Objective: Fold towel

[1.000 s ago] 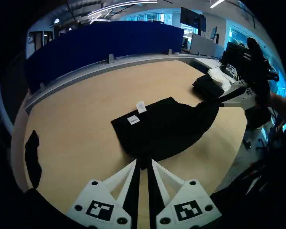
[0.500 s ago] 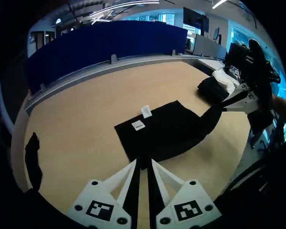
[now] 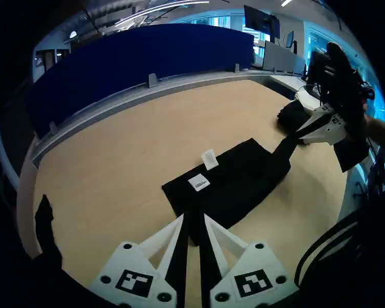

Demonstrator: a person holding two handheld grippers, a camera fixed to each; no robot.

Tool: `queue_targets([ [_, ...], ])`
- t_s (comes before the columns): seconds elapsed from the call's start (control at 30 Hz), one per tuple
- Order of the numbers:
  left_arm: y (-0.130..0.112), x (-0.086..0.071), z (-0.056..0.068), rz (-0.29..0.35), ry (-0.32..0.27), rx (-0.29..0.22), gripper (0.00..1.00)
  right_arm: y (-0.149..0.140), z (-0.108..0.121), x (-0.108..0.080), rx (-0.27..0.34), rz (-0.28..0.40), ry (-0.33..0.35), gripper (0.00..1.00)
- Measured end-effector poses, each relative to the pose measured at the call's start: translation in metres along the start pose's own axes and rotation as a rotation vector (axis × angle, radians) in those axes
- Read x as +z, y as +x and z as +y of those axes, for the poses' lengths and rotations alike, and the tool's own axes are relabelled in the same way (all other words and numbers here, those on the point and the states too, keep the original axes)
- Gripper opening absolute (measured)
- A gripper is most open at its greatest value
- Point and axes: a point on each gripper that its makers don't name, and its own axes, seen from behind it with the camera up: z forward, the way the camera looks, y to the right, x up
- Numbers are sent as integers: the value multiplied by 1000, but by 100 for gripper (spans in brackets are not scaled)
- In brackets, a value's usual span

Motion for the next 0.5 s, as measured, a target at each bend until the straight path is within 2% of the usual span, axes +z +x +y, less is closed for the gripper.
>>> queue_targets([
  [0.2, 5, 17, -9, -4, 0, 12, 12, 5, 14, 18, -4, -9, -12, 19],
  [0.5, -1, 37, -10, -19, -14, 8, 12, -1, 23, 35, 24, -29, -8, 19],
])
